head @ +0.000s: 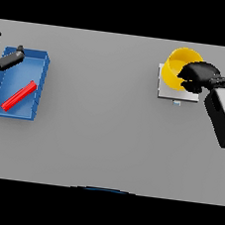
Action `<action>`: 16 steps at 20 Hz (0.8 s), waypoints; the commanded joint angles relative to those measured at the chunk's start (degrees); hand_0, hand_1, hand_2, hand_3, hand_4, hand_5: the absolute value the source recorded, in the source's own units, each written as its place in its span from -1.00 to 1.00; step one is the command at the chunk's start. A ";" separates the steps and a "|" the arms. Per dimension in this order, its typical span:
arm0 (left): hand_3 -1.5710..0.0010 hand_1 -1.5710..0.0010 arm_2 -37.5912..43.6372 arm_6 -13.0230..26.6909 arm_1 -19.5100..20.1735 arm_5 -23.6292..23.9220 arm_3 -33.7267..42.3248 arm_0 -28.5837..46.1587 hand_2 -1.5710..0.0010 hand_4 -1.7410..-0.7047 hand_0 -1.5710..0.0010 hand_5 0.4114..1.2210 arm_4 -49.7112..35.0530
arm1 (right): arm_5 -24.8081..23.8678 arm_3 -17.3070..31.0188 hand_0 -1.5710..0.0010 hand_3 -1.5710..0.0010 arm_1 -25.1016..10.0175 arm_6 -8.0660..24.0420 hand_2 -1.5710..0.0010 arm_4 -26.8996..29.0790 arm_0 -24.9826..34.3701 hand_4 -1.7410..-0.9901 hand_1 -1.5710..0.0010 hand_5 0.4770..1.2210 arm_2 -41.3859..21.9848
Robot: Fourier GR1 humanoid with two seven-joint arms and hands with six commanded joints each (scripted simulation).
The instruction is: Pick up the red beaker and tilt it to pour out 1 green nut into yellow bowl. Pick up the yellow bowl and place it on the metallic measuring scale.
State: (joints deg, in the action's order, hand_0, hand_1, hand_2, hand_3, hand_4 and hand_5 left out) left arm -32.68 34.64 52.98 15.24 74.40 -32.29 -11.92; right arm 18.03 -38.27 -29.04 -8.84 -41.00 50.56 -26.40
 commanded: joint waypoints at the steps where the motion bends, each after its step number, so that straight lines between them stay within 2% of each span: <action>1: 1.00 1.00 0.09 0.31 0.11 0.12 -0.14 -0.10 1.00 0.79 1.00 -0.19 0.07 | 0.41 0.14 -0.96 -0.48 0.18 0.40 -1.00 0.51 -0.25 -0.97 -0.80 1.00 0.12; 2: 1.00 1.00 0.19 -0.26 0.40 0.00 0.05 0.22 1.00 0.79 1.00 -0.18 -0.03 | 0.55 1.01 -0.96 -0.30 0.54 0.62 -0.90 0.66 -0.03 -0.78 -0.84 1.00 0.29; 3: 1.00 1.00 0.03 0.03 0.02 -0.19 -0.20 -0.10 1.00 0.79 1.00 -0.18 -0.05 | 0.98 1.72 -0.94 -0.16 0.74 1.70 -0.72 0.72 0.44 -0.61 -0.72 0.77 0.41; 4: 1.00 1.00 -0.09 0.31 -0.18 -0.08 -0.37 -0.32 1.00 0.79 1.00 -0.18 -0.01 | 1.08 2.16 -0.55 -0.05 0.47 1.48 -0.44 0.92 0.59 -0.48 -0.38 0.55 0.67; 6: 1.00 1.00 -0.52 0.13 -0.41 -0.02 -0.35 -0.18 1.00 0.79 1.00 -0.18 0.16 | 1.69 2.90 0.01 0.09 0.25 0.38 -0.03 1.00 0.87 -0.28 0.12 0.21 0.65; 9: 1.00 1.00 -0.64 -0.62 -0.99 0.04 -1.53 -0.82 1.00 0.81 1.00 -0.19 0.76 | 2.52 3.69 0.49 0.23 0.73 -0.20 0.34 1.16 1.15 -0.12 0.55 -0.07 0.55; 12: 1.00 1.00 -0.20 -0.34 -1.33 -0.04 -2.27 -1.20 1.00 0.79 1.00 -0.20 0.25 | 2.63 4.97 0.74 0.35 0.67 -1.62 0.57 0.54 2.16 -0.02 0.77 -0.22 0.09; 16: 1.00 1.00 -0.11 -0.33 -1.48 -0.63 -2.73 -1.47 1.00 0.78 1.00 -0.21 -0.09 | 2.83 7.11 0.89 0.51 1.09 -3.10 0.78 -0.59 3.22 0.11 0.91 -0.30 -0.89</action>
State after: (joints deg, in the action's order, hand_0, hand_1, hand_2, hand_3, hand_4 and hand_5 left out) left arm -32.79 34.32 51.48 14.61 71.67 -33.78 -12.02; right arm 20.86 -31.17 -27.94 -11.89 -41.59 53.78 -27.29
